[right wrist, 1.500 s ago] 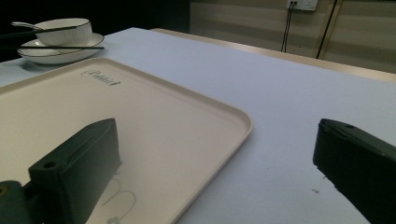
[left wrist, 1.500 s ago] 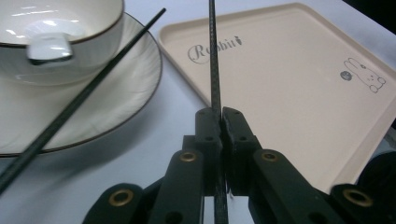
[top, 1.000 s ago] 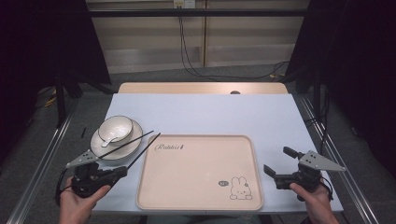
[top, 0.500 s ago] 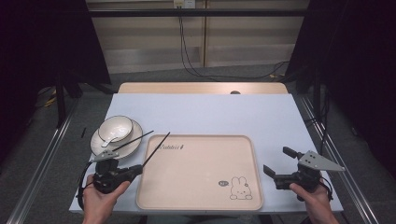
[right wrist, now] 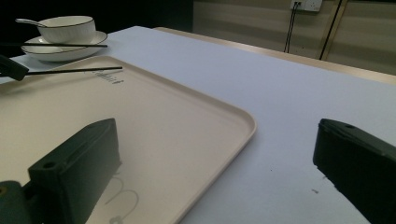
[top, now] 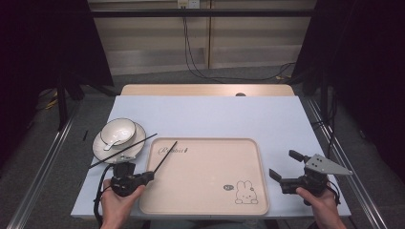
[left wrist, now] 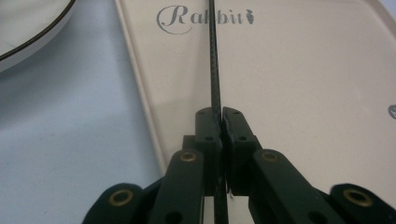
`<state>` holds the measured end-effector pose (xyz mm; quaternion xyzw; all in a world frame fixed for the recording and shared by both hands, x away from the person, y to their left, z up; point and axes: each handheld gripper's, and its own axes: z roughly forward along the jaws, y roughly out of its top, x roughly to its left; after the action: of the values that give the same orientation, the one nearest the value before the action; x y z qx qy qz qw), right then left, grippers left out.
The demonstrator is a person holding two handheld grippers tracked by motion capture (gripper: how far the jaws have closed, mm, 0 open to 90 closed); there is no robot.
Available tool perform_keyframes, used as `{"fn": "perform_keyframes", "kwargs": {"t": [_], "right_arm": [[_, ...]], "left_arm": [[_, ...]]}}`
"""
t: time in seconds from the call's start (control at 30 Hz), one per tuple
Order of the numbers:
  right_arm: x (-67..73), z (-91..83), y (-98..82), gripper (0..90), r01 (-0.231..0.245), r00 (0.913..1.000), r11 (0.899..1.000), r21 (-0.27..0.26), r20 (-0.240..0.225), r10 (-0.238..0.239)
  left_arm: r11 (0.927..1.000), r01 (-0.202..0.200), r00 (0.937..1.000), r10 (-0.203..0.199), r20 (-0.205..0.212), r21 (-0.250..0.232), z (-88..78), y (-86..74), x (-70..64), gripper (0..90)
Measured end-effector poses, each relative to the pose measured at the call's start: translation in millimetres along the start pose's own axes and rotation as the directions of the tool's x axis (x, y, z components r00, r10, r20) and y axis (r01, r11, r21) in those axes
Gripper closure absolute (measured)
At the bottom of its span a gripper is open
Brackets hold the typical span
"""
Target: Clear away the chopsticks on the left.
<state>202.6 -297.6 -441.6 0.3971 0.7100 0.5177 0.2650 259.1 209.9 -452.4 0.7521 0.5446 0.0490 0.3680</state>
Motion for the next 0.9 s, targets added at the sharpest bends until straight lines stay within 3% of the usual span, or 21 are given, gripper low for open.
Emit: {"fn": "perform_keyframes", "kwargs": {"t": [0.1,0.3,0.4,0.63,0.9], "right_arm": [[0.1,-0.2,0.0,0.5,-0.001,1.0,1.0,0.001,0.001,0.001],[0.1,0.2,0.0,0.5,0.003,1.0,1.0,0.001,0.0,-0.003],[0.4,0.3,0.1,0.5,0.004,1.0,1.0,0.0,-0.002,-0.004],[1.1,0.5,0.2,0.5,0.006,1.0,1.0,-0.001,-0.003,-0.006],[0.5,1.0,0.3,0.5,0.009,1.0,1.0,-0.002,-0.004,-0.009]], "left_arm": [[0.9997,0.022,0.9994,-0.022,-0.028,0.013,7.1,0.0,-1.1,85.8],[0.9981,0.026,0.9989,-0.024,-0.04,0.055,15.8,-1.8,-4.5,85.4],[0.9987,0.019,0.9984,-0.017,-0.054,0.047,16.2,-2.7,-6.3,85.4],[0.999,0.008,0.9994,-0.006,-0.034,0.043,16.5,-2.4,-5.7,80.2],[0.9996,-0.029,0.9988,0.029,0.039,0.005,10.6,-1.2,-1.6,67.8]]}}
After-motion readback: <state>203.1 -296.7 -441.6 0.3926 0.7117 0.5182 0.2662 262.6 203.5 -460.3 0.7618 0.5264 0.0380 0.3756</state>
